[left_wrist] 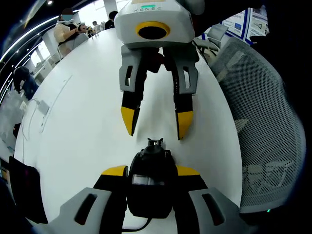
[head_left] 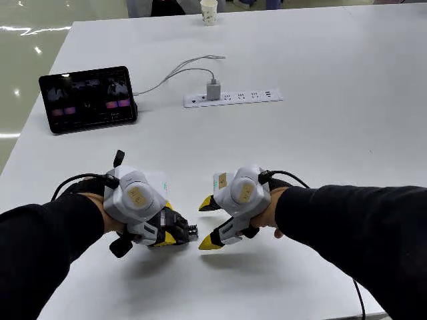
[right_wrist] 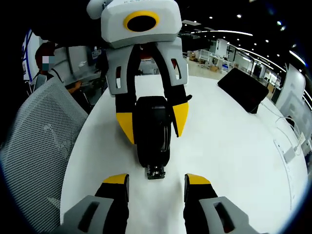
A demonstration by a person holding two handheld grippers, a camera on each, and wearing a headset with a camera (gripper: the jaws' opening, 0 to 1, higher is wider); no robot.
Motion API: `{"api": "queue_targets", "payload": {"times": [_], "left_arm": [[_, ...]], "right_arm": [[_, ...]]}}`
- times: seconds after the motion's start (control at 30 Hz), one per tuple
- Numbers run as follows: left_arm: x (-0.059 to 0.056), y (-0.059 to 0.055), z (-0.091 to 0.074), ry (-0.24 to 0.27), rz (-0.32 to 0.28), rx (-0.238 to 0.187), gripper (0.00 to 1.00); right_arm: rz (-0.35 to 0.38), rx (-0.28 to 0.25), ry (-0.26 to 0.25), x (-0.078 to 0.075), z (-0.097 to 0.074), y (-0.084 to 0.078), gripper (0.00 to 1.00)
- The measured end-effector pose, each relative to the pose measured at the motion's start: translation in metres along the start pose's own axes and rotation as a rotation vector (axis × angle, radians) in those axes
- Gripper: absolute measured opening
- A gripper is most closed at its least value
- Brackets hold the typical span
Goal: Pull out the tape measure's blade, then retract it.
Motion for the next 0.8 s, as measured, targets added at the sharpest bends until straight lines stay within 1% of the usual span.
{"api": "queue_targets", "payload": {"times": [0.03,0.07,0.13,0.17,0.2,0.3,0.37,0.47,0.5,0.53,0.57,0.73,0.77,0.8], "left_arm": [[0.000,0.000,0.000,-0.001,0.000,0.001,0.30],[0.000,0.000,0.000,-0.003,0.001,0.001,0.30],[0.000,0.000,0.000,0.001,-0.003,0.000,0.30],[0.000,0.000,0.000,0.002,-0.002,0.002,0.30],[0.000,0.001,0.000,0.003,-0.003,0.004,0.30],[0.000,0.001,0.001,0.004,-0.001,0.013,0.30],[0.000,0.001,0.001,0.004,-0.002,0.012,0.30],[0.000,0.000,0.001,0.008,-0.005,0.006,0.30],[0.000,0.001,0.001,0.010,-0.003,0.005,0.30],[0.000,0.001,0.001,0.010,-0.002,0.006,0.30],[-0.001,0.001,0.001,0.010,0.001,0.005,0.30],[-0.001,0.001,0.001,0.008,0.000,0.000,0.30],[0.000,0.001,0.001,0.008,-0.001,-0.001,0.30],[-0.001,0.001,0.001,0.007,-0.001,-0.001,0.30]], "right_arm": [[0.005,0.004,0.011,0.001,0.001,0.000,0.38],[0.019,0.013,0.033,0.005,0.003,0.000,0.35],[-0.008,0.031,0.028,0.005,0.005,-0.004,0.26],[-0.005,0.030,0.029,0.005,0.006,-0.003,0.24],[-0.001,0.031,0.030,0.005,0.006,-0.003,0.23],[0.003,0.035,0.035,0.003,0.010,-0.003,0.26],[0.005,0.036,0.037,0.002,0.013,-0.002,0.25],[0.004,0.033,0.032,0.002,0.018,0.000,0.20],[0.000,0.031,0.034,0.003,0.020,0.001,0.16],[-0.008,0.030,0.036,0.003,0.022,0.002,0.13],[-0.025,0.037,0.037,0.004,0.022,0.000,0.13],[-0.054,0.051,0.044,0.004,0.022,0.000,0.12],[-0.080,0.059,0.051,0.004,0.022,0.000,0.12],[-0.084,0.060,0.051,0.004,0.022,0.000,0.12]]}}
Point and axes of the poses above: the centre of the closed fingertips' face, and the gripper's own axes: z roughly forward along the fingers, x roughly to its left, y roughly out of its top, the point moved 3 cm from there along -z, roughly backward along the fingers, and after that the axes turned 5 degrees about -y, right-handed, at the moved point
